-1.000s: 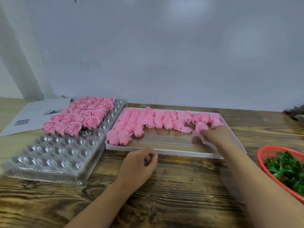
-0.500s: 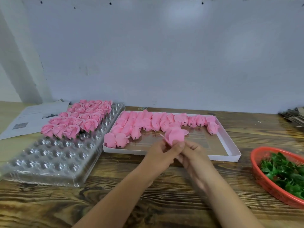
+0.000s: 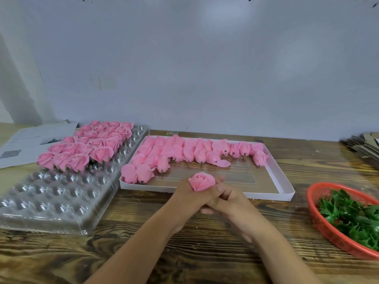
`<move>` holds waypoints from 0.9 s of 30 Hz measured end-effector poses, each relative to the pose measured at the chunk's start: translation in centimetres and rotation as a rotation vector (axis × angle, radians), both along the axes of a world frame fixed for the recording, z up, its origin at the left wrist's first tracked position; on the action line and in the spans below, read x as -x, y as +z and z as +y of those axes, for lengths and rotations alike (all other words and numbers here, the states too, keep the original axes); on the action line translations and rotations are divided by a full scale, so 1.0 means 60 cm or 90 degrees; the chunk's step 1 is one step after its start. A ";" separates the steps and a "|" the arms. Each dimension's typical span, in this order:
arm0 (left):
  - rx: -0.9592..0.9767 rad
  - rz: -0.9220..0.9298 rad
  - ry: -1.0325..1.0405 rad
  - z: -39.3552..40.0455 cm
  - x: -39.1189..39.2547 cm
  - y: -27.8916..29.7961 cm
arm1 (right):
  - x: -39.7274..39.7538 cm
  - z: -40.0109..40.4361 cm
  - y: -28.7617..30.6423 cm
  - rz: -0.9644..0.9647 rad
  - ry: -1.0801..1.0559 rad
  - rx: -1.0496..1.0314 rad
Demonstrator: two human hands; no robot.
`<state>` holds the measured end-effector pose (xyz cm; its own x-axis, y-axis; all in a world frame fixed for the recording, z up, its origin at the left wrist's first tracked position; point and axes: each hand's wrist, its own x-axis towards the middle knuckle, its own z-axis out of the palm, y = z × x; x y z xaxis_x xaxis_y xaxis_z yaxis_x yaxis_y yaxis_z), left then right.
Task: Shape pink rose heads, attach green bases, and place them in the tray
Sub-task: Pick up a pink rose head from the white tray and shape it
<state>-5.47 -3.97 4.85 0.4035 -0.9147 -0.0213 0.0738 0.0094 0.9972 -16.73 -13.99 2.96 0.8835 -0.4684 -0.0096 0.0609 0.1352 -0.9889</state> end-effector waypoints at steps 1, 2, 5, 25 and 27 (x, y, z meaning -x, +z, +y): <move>-0.001 0.006 0.000 0.003 0.001 -0.001 | 0.001 0.001 0.000 0.007 0.014 -0.007; 0.000 0.012 0.005 0.005 0.002 -0.003 | 0.001 0.001 -0.002 0.002 0.028 -0.014; 0.011 0.039 0.046 0.007 0.006 -0.004 | -0.004 0.012 -0.004 -0.066 0.042 0.001; 0.104 0.228 0.131 -0.003 0.028 -0.009 | -0.017 0.070 -0.033 0.017 -0.370 0.599; 0.112 0.265 0.130 -0.004 0.029 -0.007 | -0.015 0.070 -0.035 -0.005 -0.378 0.615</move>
